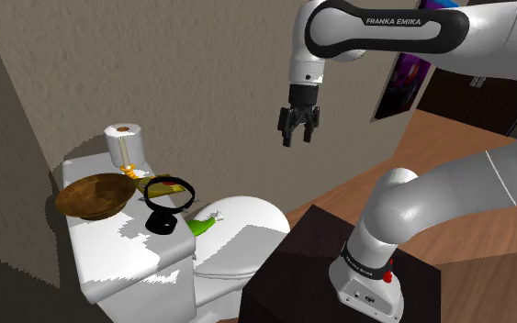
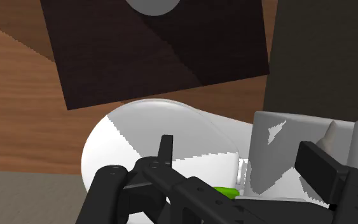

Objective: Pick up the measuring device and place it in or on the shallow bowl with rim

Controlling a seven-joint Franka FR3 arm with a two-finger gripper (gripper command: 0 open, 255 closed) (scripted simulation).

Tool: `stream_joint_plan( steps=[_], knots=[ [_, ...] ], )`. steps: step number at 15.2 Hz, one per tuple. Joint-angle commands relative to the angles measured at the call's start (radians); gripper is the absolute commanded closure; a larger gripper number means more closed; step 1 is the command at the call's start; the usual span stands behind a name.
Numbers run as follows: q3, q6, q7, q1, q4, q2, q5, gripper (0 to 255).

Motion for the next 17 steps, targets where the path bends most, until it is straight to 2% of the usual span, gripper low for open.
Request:
stream_joint_plan(
  steps=[1,10,17],
  knots=[
    [0.000,0.000,0.000,0.000,0.000,0.000,0.000,0],
    [0.228,0.188,0.253,0.064,-0.011,0.087,0.119,0],
    [0.406,0.338,0.455,0.085,0.062,0.248,0.142,0]
  ],
)
